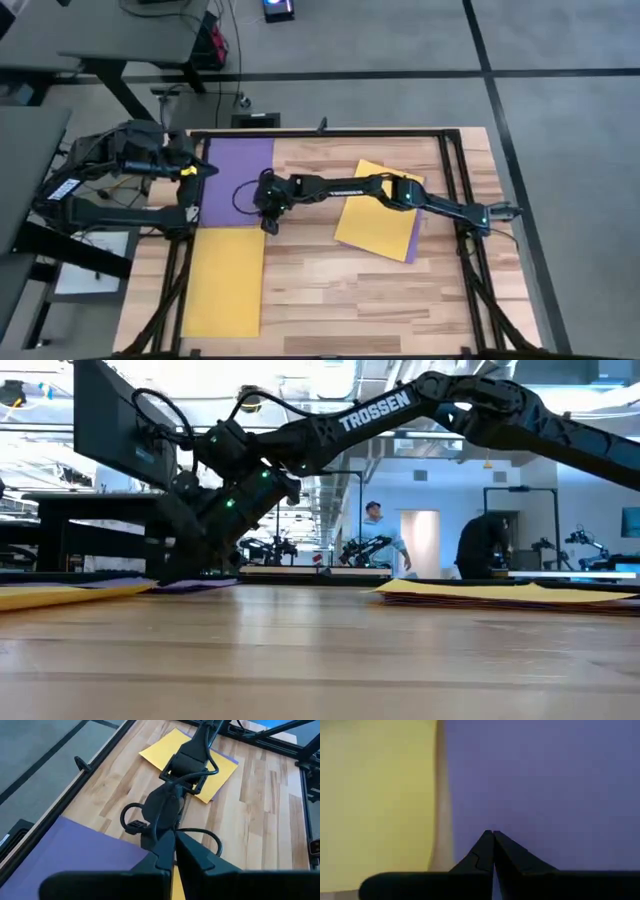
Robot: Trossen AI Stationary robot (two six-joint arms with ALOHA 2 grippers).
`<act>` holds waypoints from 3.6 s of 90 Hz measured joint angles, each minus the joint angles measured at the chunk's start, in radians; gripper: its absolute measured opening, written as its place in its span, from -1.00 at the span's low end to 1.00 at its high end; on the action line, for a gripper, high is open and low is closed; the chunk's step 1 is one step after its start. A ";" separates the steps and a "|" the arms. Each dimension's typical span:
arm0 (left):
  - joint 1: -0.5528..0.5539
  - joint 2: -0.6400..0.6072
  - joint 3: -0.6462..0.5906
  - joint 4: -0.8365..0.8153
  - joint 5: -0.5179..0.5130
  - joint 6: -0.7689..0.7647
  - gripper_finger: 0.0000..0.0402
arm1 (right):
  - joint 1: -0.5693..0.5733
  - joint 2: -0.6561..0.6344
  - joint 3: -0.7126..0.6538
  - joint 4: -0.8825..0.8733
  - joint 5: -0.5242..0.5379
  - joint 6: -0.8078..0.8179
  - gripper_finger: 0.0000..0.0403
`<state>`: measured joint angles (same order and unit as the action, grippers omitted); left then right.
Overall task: Organize paper
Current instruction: Stack the purple paper on top of the other purple paper, then stack the yellow paper on top of the other yellow paper
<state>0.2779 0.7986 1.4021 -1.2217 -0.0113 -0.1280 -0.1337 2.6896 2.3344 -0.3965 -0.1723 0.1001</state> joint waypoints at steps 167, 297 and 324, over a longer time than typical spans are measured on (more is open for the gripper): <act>0.000 0.000 0.000 0.000 -0.001 0.002 -1.00 | -0.005 0.030 0.019 0.116 -0.112 0.139 -1.00; 0.032 0.627 -0.001 0.532 0.188 -0.161 -1.00 | -0.637 -1.113 -0.621 -0.638 -0.061 -0.146 -1.00; 0.009 0.675 0.001 0.764 0.189 -0.173 -1.00 | -0.623 -1.393 -1.157 -0.431 -0.069 0.076 -1.00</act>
<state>0.2874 1.4740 1.4033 -0.4572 0.1777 -0.3011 -0.7566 1.2970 1.1770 -0.8276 -0.2409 0.1762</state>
